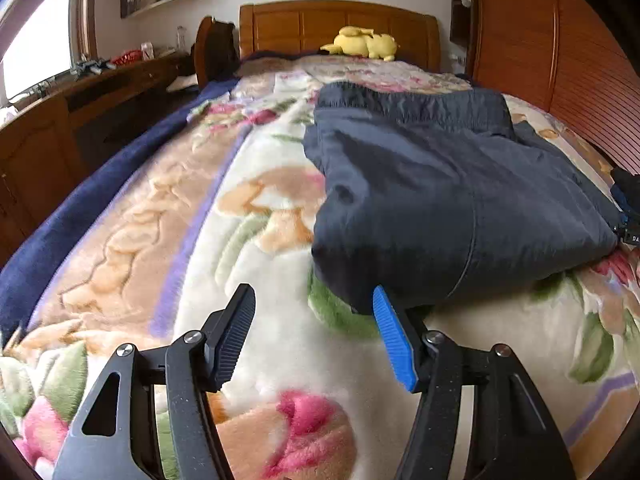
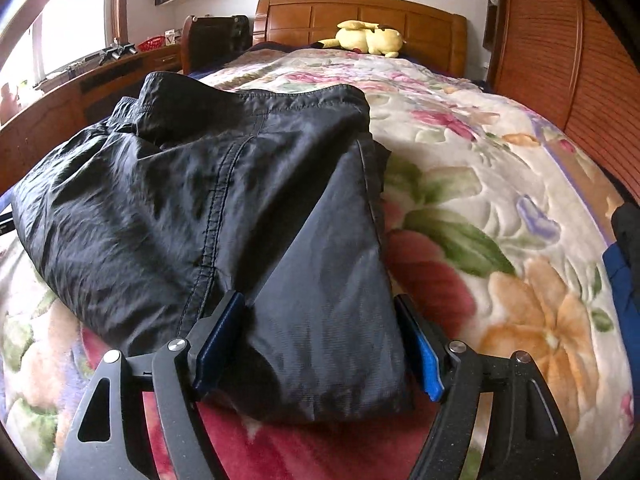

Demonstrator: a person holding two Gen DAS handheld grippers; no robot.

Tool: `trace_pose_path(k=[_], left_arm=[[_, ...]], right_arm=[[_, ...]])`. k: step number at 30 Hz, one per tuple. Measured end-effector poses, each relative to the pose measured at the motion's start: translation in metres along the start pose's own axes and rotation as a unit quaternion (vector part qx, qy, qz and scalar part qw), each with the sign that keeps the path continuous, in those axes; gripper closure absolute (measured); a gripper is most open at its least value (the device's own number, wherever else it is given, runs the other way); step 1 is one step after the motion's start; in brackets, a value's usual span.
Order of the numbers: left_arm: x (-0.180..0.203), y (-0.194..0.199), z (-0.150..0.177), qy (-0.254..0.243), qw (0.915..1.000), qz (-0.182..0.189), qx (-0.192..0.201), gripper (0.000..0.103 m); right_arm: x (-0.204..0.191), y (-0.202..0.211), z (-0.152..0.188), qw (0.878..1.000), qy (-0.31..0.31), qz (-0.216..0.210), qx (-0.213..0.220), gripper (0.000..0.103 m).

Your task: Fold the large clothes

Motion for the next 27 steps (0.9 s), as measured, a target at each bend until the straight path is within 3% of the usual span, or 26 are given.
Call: trace_pose_path(k=[4, 11, 16, 27], left_arm=[[-0.001, 0.005, -0.011, -0.001, 0.9999, -0.011, 0.007, 0.041], [0.002, -0.005, -0.045, 0.029, 0.9995, 0.011, 0.011, 0.041], [0.004, -0.017, -0.041, 0.032, 0.9995, 0.006, 0.003, 0.041], [0.011, -0.003, -0.031, 0.050, 0.9977, 0.046, 0.005, 0.041]], right_arm=[[0.000, 0.001, 0.002, 1.000, -0.001, -0.004, 0.001, 0.026], [-0.001, 0.005, 0.003, 1.000, 0.002, -0.007, 0.001, 0.026], [0.000, 0.007, 0.004, 1.000, -0.001, -0.015, -0.004, 0.026], [0.002, 0.015, 0.010, 0.998, -0.028, -0.052, -0.016, 0.027]])
Point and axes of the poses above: each gripper's, at about its wrist camera, not at the fingertips, and y roughly against the way its jaws point, x to its right, z to its underside, the point moved 8 cm from there along -y, roughly the way its jaws point, and after that the axes turned 2 degrees about -z, right-handed, at the moved point
